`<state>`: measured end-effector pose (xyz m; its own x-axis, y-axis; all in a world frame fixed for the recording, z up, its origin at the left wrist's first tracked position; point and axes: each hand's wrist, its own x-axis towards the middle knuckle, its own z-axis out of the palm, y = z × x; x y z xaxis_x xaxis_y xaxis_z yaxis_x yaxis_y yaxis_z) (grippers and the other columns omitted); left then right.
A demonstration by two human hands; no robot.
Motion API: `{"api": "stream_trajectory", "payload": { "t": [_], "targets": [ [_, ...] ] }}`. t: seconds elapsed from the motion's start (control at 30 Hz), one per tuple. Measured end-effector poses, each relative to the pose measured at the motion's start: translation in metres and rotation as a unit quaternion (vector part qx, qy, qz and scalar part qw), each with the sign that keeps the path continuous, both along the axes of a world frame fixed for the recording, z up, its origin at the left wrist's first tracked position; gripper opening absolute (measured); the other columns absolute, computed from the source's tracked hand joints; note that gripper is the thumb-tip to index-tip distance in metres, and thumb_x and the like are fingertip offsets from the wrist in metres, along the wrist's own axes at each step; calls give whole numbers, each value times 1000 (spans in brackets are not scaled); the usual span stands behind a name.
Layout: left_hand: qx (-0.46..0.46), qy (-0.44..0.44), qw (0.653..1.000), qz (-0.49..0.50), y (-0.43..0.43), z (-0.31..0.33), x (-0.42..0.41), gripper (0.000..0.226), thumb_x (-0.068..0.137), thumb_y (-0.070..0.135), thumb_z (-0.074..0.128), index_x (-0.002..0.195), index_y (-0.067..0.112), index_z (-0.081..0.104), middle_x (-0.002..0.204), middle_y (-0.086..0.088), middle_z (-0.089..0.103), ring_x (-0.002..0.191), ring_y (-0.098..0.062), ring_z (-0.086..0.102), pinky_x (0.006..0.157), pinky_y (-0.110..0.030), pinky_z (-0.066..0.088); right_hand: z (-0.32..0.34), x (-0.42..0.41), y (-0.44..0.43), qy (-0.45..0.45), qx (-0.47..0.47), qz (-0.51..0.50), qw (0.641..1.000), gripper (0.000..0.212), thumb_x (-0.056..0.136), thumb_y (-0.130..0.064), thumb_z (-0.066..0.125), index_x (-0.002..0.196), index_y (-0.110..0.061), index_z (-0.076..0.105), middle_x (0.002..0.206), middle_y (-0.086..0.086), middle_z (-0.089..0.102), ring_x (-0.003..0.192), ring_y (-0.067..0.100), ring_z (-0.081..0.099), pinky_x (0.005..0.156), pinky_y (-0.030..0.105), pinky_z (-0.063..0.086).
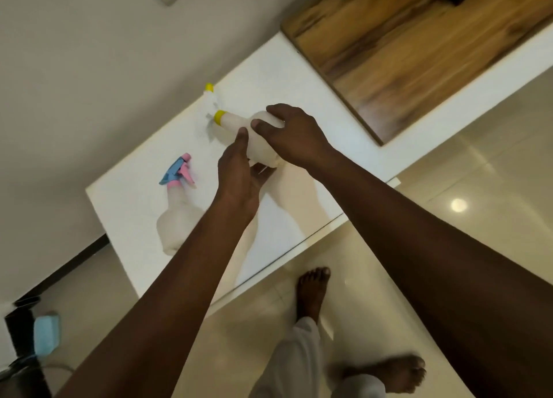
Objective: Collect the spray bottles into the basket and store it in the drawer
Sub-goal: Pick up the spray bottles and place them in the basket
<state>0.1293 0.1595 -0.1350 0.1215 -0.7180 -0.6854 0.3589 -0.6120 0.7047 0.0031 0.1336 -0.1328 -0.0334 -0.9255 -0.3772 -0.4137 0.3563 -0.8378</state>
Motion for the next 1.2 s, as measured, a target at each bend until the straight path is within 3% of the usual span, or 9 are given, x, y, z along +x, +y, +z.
{"api": "stream_trajectory", "payload": {
  "t": [0.1,0.23,0.37,0.5,0.63,0.8,0.97,1.1,1.2],
  "targets": [
    [-63,5,996,-60,26,17,-22,41,98,29,68,136,17,63,128,-11,74,118,-31,72,95,-47,61,15,-44,43,-31,-38,-42,998,59,97,-51,64,149,-27,53,152,-11,55,136,11,53,108,25,41],
    [-126,-1,980,-153,70,28,-70,53,91,21,75,141,22,58,131,-12,72,119,-28,72,91,-40,61,26,-107,128,-72,-56,-118,989,57,94,-45,70,147,-33,53,145,-19,59,133,4,55,107,34,51],
    [-136,-41,947,-290,128,15,-130,60,84,24,82,139,28,58,136,-3,69,123,-24,70,99,-49,59,21,-163,224,-101,-34,-235,966,56,92,-33,76,144,-33,55,140,-20,62,129,-1,57,91,7,48],
    [-131,-58,907,-396,190,-22,-191,73,80,20,86,146,24,54,143,3,65,130,-18,65,104,-46,57,-6,-208,317,-102,-2,-324,941,62,91,-31,78,147,-33,53,145,-17,59,133,0,55,94,8,48],
    [-124,-87,853,-499,242,-77,-238,83,74,17,91,148,26,53,144,9,62,133,-6,60,105,-30,56,-59,-239,387,-84,44,-370,924,69,91,-31,79,153,-30,48,148,-13,58,135,5,55,115,33,45],
    [-125,-133,801,-571,288,-177,-282,83,71,-6,84,146,16,57,145,-3,61,133,-20,58,106,-45,56,-160,-259,440,-78,73,-420,901,65,91,-19,77,151,-22,52,147,-6,61,138,9,54,119,43,43],
    [-137,-180,781,-583,305,-277,-312,81,70,-6,87,144,11,58,144,-10,61,132,-26,59,106,-48,55,-261,-280,448,-55,87,-431,897,69,90,-18,78,152,-18,49,150,0,59,139,14,53,117,42,45],
    [-159,-227,760,-587,306,-338,-324,82,70,2,90,145,8,56,144,-13,62,133,-28,59,111,-38,50,-324,-296,444,-45,93,-404,909,66,89,-10,76,150,-13,50,144,4,63,133,16,59,113,36,48],
    [-168,-245,755,-585,306,-367,-330,79,72,2,88,144,6,56,143,-16,62,134,-31,58,113,-43,49,-355,-306,440,-38,102,-380,919,64,89,-9,75,148,-11,52,142,5,64,132,15,60,109,25,48]
  ]
}}
